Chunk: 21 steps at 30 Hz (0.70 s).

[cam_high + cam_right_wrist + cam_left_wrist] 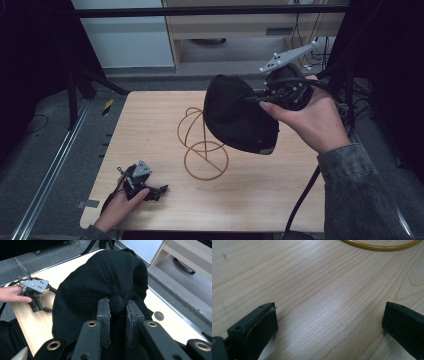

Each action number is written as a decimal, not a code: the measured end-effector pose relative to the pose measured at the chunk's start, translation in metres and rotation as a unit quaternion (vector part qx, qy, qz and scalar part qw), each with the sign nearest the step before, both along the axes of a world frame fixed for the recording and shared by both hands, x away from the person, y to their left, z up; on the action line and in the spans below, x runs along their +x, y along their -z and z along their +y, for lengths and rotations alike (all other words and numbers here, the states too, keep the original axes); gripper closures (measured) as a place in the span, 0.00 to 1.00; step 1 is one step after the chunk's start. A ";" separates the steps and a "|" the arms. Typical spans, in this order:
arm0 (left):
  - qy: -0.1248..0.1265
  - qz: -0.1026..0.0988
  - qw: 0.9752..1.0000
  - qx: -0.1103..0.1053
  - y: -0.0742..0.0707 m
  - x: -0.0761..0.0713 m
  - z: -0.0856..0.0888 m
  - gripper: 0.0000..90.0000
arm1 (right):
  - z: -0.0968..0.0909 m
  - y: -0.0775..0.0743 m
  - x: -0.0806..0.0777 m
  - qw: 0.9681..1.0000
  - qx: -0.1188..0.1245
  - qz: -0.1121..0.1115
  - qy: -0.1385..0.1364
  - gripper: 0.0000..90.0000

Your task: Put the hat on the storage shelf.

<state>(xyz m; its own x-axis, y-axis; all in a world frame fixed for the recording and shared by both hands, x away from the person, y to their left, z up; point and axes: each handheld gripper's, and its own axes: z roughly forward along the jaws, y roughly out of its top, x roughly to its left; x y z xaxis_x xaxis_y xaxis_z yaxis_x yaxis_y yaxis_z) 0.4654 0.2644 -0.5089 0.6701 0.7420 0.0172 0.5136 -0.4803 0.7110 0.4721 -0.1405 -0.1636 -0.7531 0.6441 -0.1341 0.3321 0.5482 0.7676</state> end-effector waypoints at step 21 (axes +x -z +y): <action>0.001 0.000 1.000 0.001 0.000 0.000 0.000 0.00 | 0.056 -0.006 0.023 0.999 -0.017 0.006 -0.043 0.85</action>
<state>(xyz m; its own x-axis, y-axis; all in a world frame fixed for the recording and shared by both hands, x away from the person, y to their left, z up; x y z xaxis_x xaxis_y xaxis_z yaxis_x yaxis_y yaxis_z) 0.4655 0.2645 -0.5088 0.6710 0.7412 0.0193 0.5128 -0.4827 0.7100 0.4948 -0.0846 -0.1574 -0.8066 0.5730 -0.1451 0.2922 0.5998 0.7449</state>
